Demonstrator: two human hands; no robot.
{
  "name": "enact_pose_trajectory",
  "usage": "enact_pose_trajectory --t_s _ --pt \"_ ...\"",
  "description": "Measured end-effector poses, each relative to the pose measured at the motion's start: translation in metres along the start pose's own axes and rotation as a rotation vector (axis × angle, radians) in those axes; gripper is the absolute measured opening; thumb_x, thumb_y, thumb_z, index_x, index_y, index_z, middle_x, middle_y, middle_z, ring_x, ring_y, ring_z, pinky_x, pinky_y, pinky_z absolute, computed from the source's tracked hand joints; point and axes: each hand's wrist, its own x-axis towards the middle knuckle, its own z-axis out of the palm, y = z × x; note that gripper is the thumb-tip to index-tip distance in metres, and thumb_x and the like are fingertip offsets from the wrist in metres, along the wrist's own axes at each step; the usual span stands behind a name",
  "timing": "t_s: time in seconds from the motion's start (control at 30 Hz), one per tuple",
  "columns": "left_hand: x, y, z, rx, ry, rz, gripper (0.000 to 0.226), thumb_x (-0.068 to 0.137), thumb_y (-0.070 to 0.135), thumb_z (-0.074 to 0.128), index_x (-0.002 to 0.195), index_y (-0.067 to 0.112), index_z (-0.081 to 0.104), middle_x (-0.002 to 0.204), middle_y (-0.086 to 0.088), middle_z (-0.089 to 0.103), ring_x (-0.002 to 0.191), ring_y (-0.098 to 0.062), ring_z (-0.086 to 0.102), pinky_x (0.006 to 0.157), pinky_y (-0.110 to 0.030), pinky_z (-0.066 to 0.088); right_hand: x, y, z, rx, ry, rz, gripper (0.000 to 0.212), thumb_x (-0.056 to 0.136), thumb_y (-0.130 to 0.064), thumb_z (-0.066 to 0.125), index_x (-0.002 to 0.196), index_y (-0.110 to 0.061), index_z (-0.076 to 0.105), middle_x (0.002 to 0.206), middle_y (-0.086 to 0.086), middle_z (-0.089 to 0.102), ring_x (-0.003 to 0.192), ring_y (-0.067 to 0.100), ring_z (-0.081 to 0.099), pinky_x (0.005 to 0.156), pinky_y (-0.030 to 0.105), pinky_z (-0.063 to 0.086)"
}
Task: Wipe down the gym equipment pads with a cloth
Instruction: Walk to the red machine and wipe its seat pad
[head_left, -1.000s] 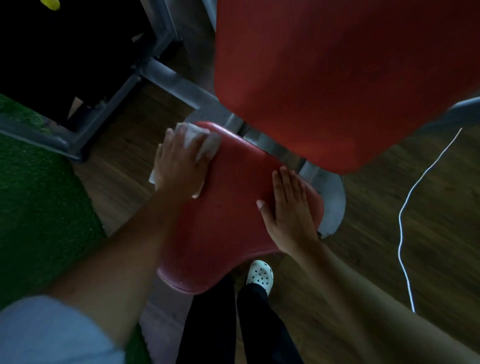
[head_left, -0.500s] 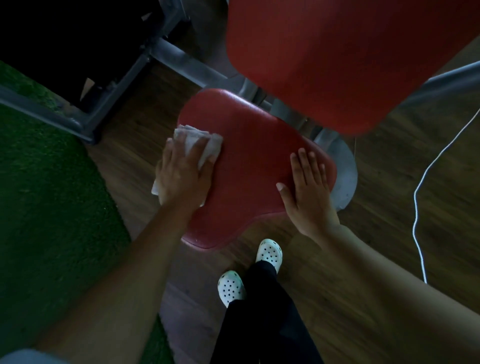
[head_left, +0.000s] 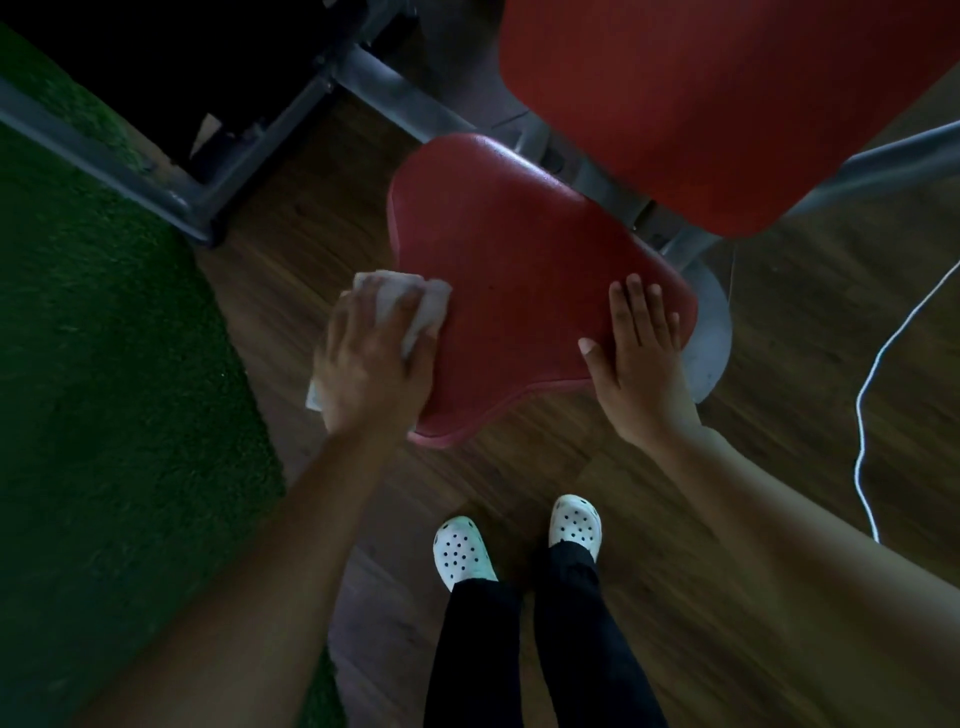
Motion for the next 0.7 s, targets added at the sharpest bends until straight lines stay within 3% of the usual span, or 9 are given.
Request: enact_pose_trajectory --t_s 0.13,0.27,0.33,0.43,0.47,0.53,0.63,0.7 --pt "-0.049 0.022 0.008 0.146 -0.035 0.287 0.042 0.095 0.04 0.047 0.136 0.03 0.047 0.149 -0.013 0.037 0.137 -0.037 0.031 0.106 -0.053 0.03 -0.002 0.0 -0.002 0.003 0.002 -0.001 0.071 0.096 -0.051 0.021 0.152 -0.011 0.001 0.161 0.007 -0.003 0.146 0.021 -0.012 0.117 0.038 -0.008" --pt "-0.051 0.01 0.003 0.168 -0.09 0.518 0.045 0.093 0.045 0.044 0.136 0.032 0.043 0.149 -0.012 0.037 0.136 -0.038 0.034 0.104 -0.056 0.033 -0.002 0.006 -0.006 0.026 -0.03 -0.021 0.071 0.097 -0.051 0.022 0.152 -0.013 -0.002 0.161 0.006 -0.006 0.146 0.02 -0.013 0.118 0.038 -0.008" --pt "-0.032 0.008 0.0 0.151 -0.111 0.376 0.047 0.093 0.048 0.039 0.137 0.032 0.04 0.148 -0.013 0.038 0.135 -0.039 0.034 0.102 -0.057 0.035 -0.004 0.012 -0.007 0.036 -0.02 -0.062 0.071 0.097 -0.053 0.021 0.152 -0.013 -0.001 0.161 0.006 -0.004 0.146 0.02 -0.011 0.119 0.04 -0.004" --pt "0.01 0.029 0.008 0.128 -0.058 -0.077 0.046 0.093 0.049 0.035 0.135 0.032 0.041 0.146 -0.014 0.037 0.133 -0.039 0.034 0.101 -0.056 0.038 -0.008 0.025 -0.01 0.03 -0.025 -0.071 0.073 0.095 -0.055 0.019 0.152 -0.014 -0.001 0.16 0.005 -0.003 0.147 0.019 -0.011 0.119 0.04 -0.003" --pt "0.017 0.044 0.012 0.144 -0.055 -0.144 0.045 0.093 0.047 0.037 0.135 0.031 0.041 0.146 -0.014 0.036 0.133 -0.039 0.033 0.102 -0.055 0.036 -0.01 0.029 -0.011 0.018 -0.028 -0.075 0.074 0.094 -0.056 0.019 0.152 -0.015 -0.002 0.16 0.005 -0.005 0.147 0.018 -0.012 0.12 0.04 -0.004" --pt "0.013 0.072 0.024 0.195 -0.105 -0.03 0.047 0.094 0.044 0.041 0.138 0.031 0.036 0.15 -0.017 0.03 0.136 -0.041 0.028 0.107 -0.055 0.031 -0.01 0.036 -0.014 0.007 -0.029 -0.084 0.074 0.094 -0.056 0.019 0.152 -0.015 -0.003 0.16 0.003 -0.007 0.147 0.017 -0.013 0.12 0.04 -0.004" --pt "-0.013 0.089 0.031 0.207 -0.202 0.325 0.05 0.093 0.043 0.042 0.141 0.033 0.033 0.154 -0.015 0.024 0.139 -0.04 0.023 0.108 -0.055 0.029 -0.009 0.04 -0.015 0.029 -0.027 -0.076 0.074 0.095 -0.056 0.02 0.152 -0.016 -0.003 0.159 0.002 -0.008 0.146 0.015 -0.014 0.12 0.041 -0.003" --pt "-0.001 0.083 0.03 0.159 -0.224 0.368 0.048 0.094 0.046 0.041 0.14 0.034 0.036 0.154 -0.014 0.025 0.139 -0.038 0.026 0.107 -0.054 0.03 -0.009 0.041 -0.014 0.038 -0.018 -0.072 0.072 0.096 -0.054 0.021 0.152 -0.016 -0.003 0.16 0.002 -0.008 0.146 0.014 -0.015 0.12 0.042 -0.002"
